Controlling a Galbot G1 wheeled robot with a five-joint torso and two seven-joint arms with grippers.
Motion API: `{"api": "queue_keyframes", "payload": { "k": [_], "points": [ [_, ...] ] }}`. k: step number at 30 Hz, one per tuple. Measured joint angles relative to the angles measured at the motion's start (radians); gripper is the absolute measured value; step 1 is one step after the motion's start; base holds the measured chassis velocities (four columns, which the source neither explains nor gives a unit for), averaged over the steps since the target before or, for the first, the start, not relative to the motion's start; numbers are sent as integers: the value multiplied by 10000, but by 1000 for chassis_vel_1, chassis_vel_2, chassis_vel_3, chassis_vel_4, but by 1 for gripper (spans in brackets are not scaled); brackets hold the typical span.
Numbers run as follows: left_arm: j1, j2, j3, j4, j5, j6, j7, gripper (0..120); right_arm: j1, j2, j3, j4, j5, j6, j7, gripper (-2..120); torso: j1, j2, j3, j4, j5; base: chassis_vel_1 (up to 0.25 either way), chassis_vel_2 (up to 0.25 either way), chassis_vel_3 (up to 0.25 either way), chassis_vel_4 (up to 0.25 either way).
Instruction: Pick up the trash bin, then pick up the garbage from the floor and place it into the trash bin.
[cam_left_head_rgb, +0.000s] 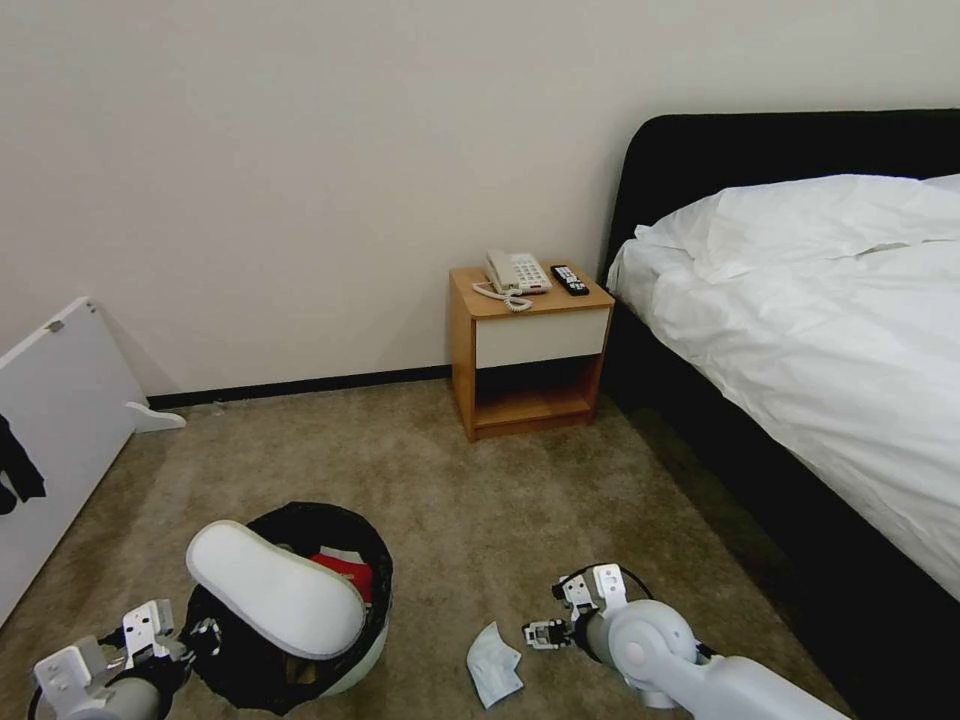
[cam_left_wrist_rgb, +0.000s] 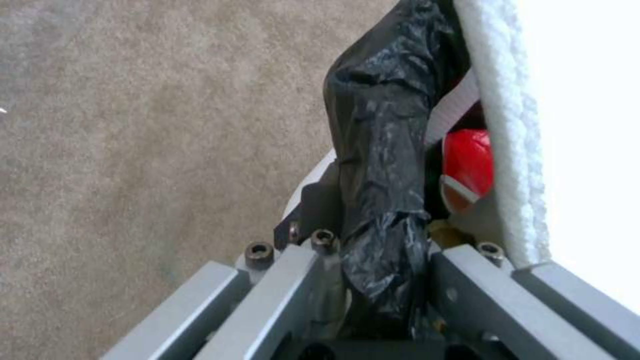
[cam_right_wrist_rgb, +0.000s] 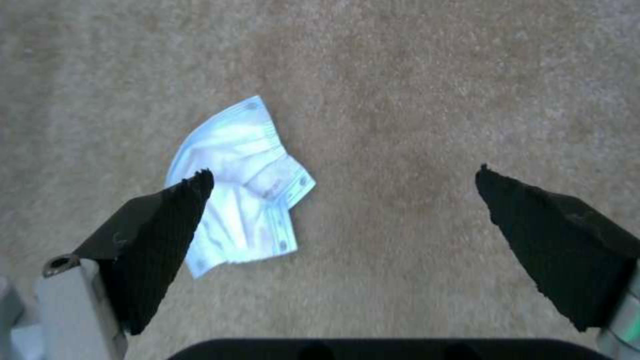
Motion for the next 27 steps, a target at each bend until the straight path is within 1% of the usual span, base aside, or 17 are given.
{"api": "queue_keyframes", "payload": {
  "k": [1, 6, 8, 12, 16, 23, 27],
  "points": [
    [-7, 0, 1, 15, 2, 0, 0, 1, 151, 172, -176, -325, -55, 40, -57, 100, 0, 0, 0, 0, 0, 0, 0, 0, 0],
    [-21, -10, 4, 33, 4, 0, 2, 1, 360, 487, -499, -918, -191, 161, -140, 100, 0, 0, 0, 0, 0, 0, 0, 0, 0],
    [-22, -32, 7, 52, 9, 0, 6, 1, 495, 781, -842, -1382, -320, 331, -225, 100, 0, 0, 0, 0, 0, 0, 0, 0, 0],
    [-23, -35, 8, 74, 12, 0, 11, 1, 603, 967, -1183, -1610, -424, 471, -292, 100, 0, 0, 0, 0, 0, 0, 0, 0, 0],
    [-52, -21, 21, 124, 13, 0, 32, 1, 874, 1196, -1863, -1850, -439, 742, -423, 100, 0, 0, 0, 0, 1, 0, 0, 0, 0],
    [-82, -22, 48, 162, 13, 0, 43, 1, 1064, 1339, -2294, -1985, -427, 939, -541, 100, 0, 0, 0, -1, 1, 0, 0, 0, 0],
    [-99, -22, 63, 190, 10, 0, 56, 1, 1196, 1580, -2475, -2248, -457, 1102, -662, 100, 0, 0, 0, 0, 1, 0, 0, 0, 0]
  ]
}}
